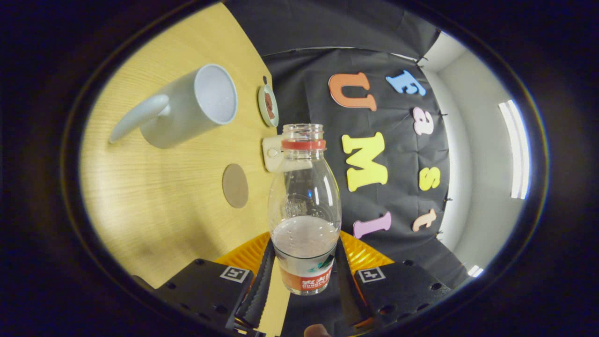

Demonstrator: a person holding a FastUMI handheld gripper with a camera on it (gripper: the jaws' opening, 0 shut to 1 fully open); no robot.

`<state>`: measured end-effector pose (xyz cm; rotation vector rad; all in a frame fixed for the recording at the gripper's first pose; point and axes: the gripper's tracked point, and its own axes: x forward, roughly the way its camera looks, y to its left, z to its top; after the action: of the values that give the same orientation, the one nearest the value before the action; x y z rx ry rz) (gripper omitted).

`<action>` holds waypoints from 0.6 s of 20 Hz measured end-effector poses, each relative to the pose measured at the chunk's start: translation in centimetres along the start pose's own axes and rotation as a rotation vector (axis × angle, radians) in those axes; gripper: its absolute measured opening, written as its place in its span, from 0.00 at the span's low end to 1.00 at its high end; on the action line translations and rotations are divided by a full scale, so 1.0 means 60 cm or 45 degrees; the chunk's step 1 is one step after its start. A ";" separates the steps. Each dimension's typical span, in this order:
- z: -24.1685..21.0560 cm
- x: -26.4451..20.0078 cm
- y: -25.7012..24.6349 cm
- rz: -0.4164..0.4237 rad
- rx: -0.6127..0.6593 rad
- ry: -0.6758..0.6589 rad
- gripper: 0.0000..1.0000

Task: Take the bottle from table, then pour the juice into the cup, finally place the bottle on the coaster

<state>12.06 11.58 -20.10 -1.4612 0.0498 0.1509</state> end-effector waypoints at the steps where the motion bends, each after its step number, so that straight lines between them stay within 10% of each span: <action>1: 0.001 0.002 -0.005 -0.003 -0.021 -0.001 0.70; 12: 0.049 0.012 -0.040 -0.045 -0.229 -0.062 0.70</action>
<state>12.89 14.31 -17.48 -1.6365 -0.0296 0.1652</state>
